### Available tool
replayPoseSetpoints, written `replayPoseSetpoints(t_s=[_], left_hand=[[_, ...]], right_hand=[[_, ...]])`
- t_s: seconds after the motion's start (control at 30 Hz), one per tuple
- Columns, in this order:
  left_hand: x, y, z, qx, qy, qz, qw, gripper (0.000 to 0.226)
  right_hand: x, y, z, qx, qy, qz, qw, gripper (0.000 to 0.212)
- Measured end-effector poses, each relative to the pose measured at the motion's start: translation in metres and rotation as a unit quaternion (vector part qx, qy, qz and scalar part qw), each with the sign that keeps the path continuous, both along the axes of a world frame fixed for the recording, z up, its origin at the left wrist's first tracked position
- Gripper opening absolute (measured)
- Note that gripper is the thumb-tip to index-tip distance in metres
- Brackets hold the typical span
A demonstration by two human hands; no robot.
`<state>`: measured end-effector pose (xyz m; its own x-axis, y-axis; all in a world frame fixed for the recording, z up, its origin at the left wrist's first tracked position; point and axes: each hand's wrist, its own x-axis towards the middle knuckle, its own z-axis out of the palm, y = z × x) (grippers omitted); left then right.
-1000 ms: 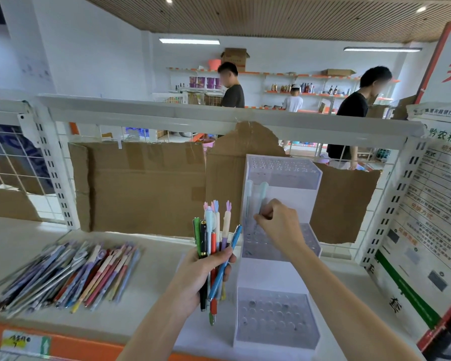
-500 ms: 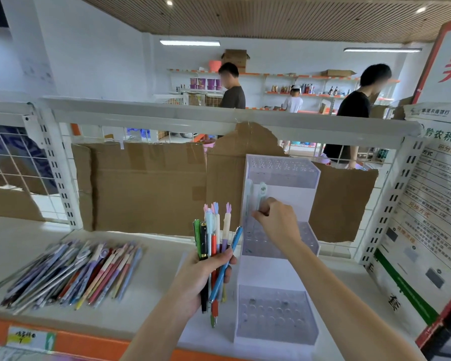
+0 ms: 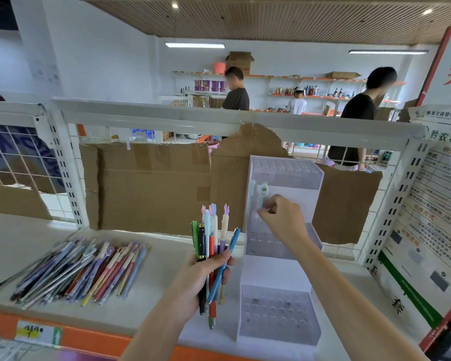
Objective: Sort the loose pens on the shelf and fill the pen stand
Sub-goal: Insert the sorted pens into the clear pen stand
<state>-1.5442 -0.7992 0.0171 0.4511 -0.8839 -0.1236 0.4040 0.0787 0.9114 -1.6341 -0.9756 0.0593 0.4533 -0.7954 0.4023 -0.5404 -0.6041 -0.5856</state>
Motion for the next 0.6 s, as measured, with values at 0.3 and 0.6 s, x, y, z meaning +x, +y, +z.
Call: replayPoseSetpoints(t_s=[0.3,0.6], left_hand=[[-0.001,-0.002,0.003,-0.013,0.006,0.000,1.000,0.028],[0.000,0.004,0.003,-0.014,0.019,0.010,1.000,0.022]], right_hand=[[0.012,0.006,0.047,-0.228,0.085,-0.052,0.969,0.046],[0.024,-0.001,0.050,-0.214,0.117,-0.054,0.968,0.036]])
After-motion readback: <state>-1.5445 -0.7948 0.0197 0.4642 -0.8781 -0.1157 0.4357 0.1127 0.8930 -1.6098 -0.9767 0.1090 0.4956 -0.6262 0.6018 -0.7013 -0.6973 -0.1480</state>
